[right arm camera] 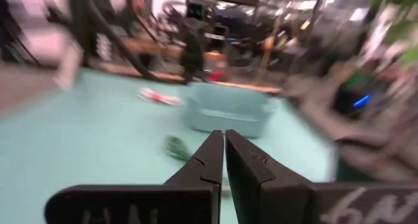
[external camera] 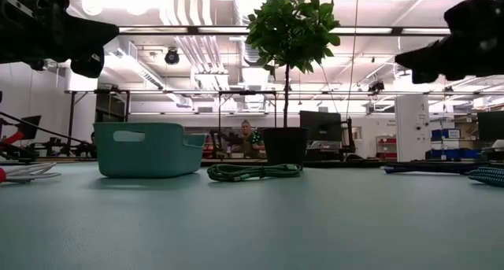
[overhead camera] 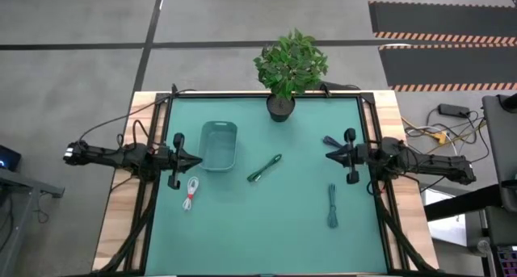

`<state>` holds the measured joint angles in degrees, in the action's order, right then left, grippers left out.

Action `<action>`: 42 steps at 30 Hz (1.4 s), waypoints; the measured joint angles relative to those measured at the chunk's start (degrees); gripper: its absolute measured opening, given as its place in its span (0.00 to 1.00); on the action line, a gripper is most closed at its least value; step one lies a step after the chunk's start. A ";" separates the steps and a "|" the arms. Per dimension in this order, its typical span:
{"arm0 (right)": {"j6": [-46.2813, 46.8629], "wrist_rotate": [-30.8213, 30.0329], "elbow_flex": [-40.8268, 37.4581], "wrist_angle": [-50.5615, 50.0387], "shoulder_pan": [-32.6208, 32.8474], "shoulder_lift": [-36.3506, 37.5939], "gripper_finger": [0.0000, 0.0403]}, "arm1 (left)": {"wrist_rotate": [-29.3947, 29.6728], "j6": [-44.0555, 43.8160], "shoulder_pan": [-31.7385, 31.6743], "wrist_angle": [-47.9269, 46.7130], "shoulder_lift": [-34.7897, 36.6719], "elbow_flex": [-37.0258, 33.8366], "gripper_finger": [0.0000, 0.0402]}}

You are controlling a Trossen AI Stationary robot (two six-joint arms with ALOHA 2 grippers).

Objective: Pick and place USB-C Cables
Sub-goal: Put the black blue charger cable into the green bin

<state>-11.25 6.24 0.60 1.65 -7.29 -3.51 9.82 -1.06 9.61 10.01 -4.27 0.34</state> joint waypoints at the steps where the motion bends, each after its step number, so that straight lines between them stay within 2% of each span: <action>1: -4.60 -0.98 0.00 -0.09 0.02 0.00 0.02 | 0.00 0.00 0.00 0.01 0.02 0.00 0.00; 5: -17.03 -2.36 0.00 -0.20 0.00 0.02 0.02 | 0.00 0.01 0.00 -0.01 0.01 0.00 0.00; 8: -19.84 -2.38 0.00 -0.15 0.00 0.02 0.02 | 0.02 0.00 0.00 -0.01 0.00 0.00 0.00; 19: -9.44 -2.40 0.02 0.22 0.00 0.02 0.02 | 0.01 0.00 0.00 0.16 0.01 0.00 0.00; 30: -10.32 -3.30 0.02 0.39 0.00 0.02 0.02 | 0.00 -0.09 0.00 1.97 0.01 0.00 0.00; 32: -6.43 -2.99 0.02 0.39 0.04 0.02 0.02 | -0.02 -0.13 0.01 2.39 0.00 0.00 0.00; 34: 4.78 -1.60 0.02 0.67 0.13 0.02 0.02 | -0.04 -0.61 0.00 4.06 0.02 0.00 0.00; 38: 24.98 -1.80 0.02 1.67 0.13 0.02 0.02 | 0.00 -12.39 0.01 9.75 0.02 0.00 0.00; 40: 30.31 -1.84 0.02 1.70 0.13 0.02 0.02 | 0.02 -16.35 0.00 13.02 0.02 -0.01 0.00; 42: 30.63 -1.95 0.02 2.57 0.13 0.04 0.02 | 0.02 -16.37 0.02 15.47 0.02 -0.01 0.00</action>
<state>19.38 4.29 0.62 4.22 -7.16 -3.47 9.85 -17.43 9.62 25.48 -4.25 0.33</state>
